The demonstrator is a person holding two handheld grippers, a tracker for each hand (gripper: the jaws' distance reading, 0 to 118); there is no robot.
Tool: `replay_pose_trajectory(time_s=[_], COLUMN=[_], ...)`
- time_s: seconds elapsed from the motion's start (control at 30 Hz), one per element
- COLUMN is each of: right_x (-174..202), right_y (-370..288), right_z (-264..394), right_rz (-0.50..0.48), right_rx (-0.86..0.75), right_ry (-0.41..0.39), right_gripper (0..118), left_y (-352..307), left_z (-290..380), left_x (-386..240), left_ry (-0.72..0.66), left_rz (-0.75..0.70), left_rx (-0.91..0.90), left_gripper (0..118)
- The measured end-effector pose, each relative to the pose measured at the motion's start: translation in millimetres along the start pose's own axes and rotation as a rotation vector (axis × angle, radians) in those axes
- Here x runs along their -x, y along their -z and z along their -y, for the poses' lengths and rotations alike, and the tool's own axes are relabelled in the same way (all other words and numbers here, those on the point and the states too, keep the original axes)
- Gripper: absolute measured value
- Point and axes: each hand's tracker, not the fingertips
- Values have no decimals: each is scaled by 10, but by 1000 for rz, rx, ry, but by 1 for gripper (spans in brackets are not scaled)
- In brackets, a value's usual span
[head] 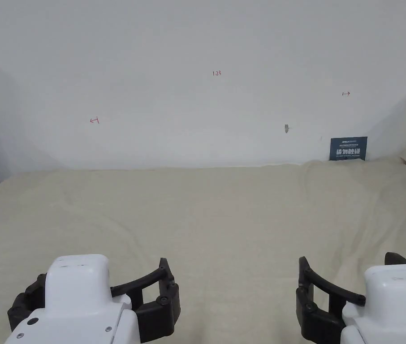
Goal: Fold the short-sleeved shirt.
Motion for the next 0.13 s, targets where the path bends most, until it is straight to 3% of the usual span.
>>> replay_pose_trajectory(time_s=[0.13], right_x=[-12], right_y=[0], right_z=[9], right_rz=[0], right_rx=[7], right_ry=[4], right_gripper=[97], left_y=[-3], left_z=[7], left_x=[-16], left_ry=[6], left_rz=[5], left_rx=[3], left_gripper=[116])
